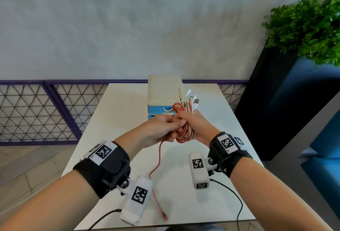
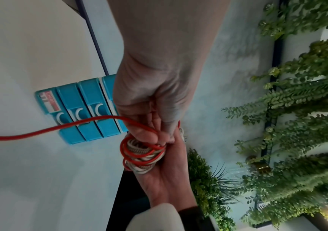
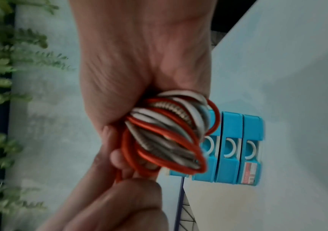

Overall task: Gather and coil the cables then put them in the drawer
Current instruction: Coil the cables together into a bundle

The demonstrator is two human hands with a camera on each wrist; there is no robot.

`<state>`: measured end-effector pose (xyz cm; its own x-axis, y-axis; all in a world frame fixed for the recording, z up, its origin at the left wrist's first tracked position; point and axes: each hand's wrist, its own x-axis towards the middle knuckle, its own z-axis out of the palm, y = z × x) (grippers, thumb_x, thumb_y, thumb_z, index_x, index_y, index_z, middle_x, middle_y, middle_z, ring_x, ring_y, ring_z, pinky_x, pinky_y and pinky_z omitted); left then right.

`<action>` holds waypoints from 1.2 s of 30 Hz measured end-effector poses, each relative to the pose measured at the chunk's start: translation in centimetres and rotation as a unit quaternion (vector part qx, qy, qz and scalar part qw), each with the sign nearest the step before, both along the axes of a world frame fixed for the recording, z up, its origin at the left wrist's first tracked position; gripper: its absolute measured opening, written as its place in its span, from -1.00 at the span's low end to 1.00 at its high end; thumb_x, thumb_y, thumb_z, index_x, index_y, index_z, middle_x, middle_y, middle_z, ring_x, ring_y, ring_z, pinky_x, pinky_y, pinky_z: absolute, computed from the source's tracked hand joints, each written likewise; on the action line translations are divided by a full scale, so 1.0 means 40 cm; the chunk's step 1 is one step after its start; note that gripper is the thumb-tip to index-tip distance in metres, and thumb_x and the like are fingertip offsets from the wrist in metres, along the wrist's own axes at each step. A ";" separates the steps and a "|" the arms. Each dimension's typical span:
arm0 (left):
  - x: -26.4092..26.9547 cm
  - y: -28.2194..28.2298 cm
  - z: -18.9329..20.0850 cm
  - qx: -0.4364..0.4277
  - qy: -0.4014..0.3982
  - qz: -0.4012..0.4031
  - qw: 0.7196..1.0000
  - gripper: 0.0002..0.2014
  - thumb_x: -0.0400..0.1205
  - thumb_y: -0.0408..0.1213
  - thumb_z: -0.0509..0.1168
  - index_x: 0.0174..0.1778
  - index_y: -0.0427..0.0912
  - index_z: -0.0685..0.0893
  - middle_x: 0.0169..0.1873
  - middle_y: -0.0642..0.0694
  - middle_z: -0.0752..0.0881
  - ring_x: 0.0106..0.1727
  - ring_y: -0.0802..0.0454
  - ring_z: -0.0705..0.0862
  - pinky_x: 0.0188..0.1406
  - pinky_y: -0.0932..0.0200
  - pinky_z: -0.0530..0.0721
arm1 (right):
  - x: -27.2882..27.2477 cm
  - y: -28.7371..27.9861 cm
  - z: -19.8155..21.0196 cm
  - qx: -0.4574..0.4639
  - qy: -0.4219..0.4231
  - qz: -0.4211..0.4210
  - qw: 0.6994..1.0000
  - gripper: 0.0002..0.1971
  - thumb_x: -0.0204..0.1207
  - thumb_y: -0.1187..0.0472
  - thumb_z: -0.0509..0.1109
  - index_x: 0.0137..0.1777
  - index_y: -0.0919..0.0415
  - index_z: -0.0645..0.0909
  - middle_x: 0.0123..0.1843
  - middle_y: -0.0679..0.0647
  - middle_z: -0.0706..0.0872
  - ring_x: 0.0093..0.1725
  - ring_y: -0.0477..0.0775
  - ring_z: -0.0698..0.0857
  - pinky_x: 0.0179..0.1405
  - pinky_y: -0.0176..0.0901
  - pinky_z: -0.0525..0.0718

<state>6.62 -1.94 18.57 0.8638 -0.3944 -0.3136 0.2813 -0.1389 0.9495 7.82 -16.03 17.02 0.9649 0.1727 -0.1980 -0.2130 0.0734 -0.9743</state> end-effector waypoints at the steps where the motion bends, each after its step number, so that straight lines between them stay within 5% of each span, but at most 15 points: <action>1: -0.004 0.000 -0.004 -0.015 0.009 -0.004 1.000 -0.76 0.65 -0.15 0.29 -0.31 -0.13 0.53 -0.50 0.03 0.58 -0.65 0.20 0.39 -0.64 0.37 0.42 | 0.002 0.000 0.000 -0.004 -0.004 -0.025 1.000 -0.86 0.52 0.35 0.32 -0.27 0.25 0.57 -0.56 0.13 0.64 -0.60 0.04 0.65 -0.53 -0.21 0.66; 7: -0.023 0.033 -0.032 -0.076 0.107 -0.058 0.990 -0.79 0.73 -0.12 0.14 -0.22 -0.03 0.50 -0.53 0.08 0.39 -0.64 0.20 0.13 -0.68 0.37 0.12 | 0.037 -0.030 -0.012 0.024 -0.035 -0.157 0.987 -0.94 0.49 0.33 0.34 -0.21 0.26 0.55 -0.39 0.19 0.66 -0.52 0.06 0.67 -0.45 -0.14 0.67; 11: -0.044 0.064 -0.054 -0.027 0.120 -0.196 0.973 -0.76 0.69 -0.39 0.06 -0.22 -0.09 0.55 -0.53 0.06 0.37 -0.61 0.16 0.21 -0.59 0.35 0.28 | 0.054 -0.058 0.007 0.079 -0.060 -0.214 0.972 -0.91 0.53 0.34 0.34 -0.20 0.23 0.53 -0.44 0.11 0.66 -0.51 0.01 0.68 -0.41 -0.10 0.70; 14: -0.059 0.081 -0.072 0.082 0.072 -0.271 0.956 -0.73 0.73 -0.21 0.09 -0.22 -0.12 0.61 -0.49 0.03 0.41 -0.53 0.14 0.30 -0.46 0.32 0.36 | 0.068 -0.083 0.026 0.182 -0.041 -0.204 0.961 -0.82 0.56 0.33 0.32 -0.28 0.22 0.53 -0.41 0.09 0.62 -0.38 0.00 0.70 -0.26 -0.05 0.75; 18: -0.026 0.088 -0.081 0.307 -0.147 -0.144 0.929 -0.71 0.70 -0.09 0.17 -0.27 -0.03 0.69 -0.47 0.07 0.50 -0.43 0.13 0.46 -0.45 0.36 0.44 | 0.054 -0.107 0.045 0.153 0.007 -0.099 0.983 -0.85 0.59 0.29 0.32 -0.23 0.25 0.59 -0.38 0.09 0.71 -0.32 0.04 0.75 0.01 0.07 0.72; 21: 0.004 0.084 -0.079 0.308 -0.249 -0.017 0.918 -0.85 0.63 -0.20 0.29 -0.24 -0.08 0.69 -0.41 0.09 0.60 -0.35 0.11 0.53 -0.48 0.37 0.42 | 0.028 -0.092 0.047 0.049 0.019 -0.021 0.998 -0.90 0.58 0.36 0.32 -0.16 0.34 0.62 -0.35 0.16 0.74 -0.34 0.05 0.78 -0.15 -0.02 0.78; 24: 0.011 0.064 -0.061 0.249 -0.334 0.031 0.909 -0.89 0.57 -0.29 0.39 -0.26 -0.17 0.65 -0.50 0.12 0.56 -0.47 0.25 0.50 -0.46 0.42 0.38 | 0.010 -0.063 0.036 -0.064 0.013 0.042 0.997 -0.89 0.53 0.39 0.35 -0.15 0.41 0.68 -0.23 0.29 0.78 -0.28 0.10 0.80 -0.17 -0.10 0.80; 29: 0.016 0.051 -0.052 0.164 -0.362 0.071 0.915 -0.85 0.51 -0.31 0.46 -0.26 -0.16 0.59 -0.37 0.02 0.71 -0.35 0.25 0.65 -0.36 0.42 0.54 | 0.000 -0.029 0.018 -0.032 0.046 0.118 0.991 -0.79 0.52 0.37 0.34 0.11 0.45 0.64 -0.09 0.37 0.75 -0.17 0.17 0.80 -0.10 -0.01 0.79; 36: 0.032 0.065 -0.032 0.175 -0.372 0.093 0.907 -0.74 0.48 -0.18 0.49 -0.23 -0.15 0.50 -0.40 -0.05 0.61 -0.41 0.14 0.49 -0.37 0.26 0.49 | 0.003 -0.032 0.005 0.070 0.110 0.132 0.983 -0.90 0.53 0.27 0.34 -0.08 0.31 0.63 -0.30 0.14 0.72 -0.34 0.07 0.72 -0.25 -0.05 0.75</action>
<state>7.89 0.64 17.28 0.9292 -0.2082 0.3052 -0.3691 -0.4844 0.7932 7.95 -17.31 17.23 0.8194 0.4520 -0.3526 -0.4462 0.1167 -0.8873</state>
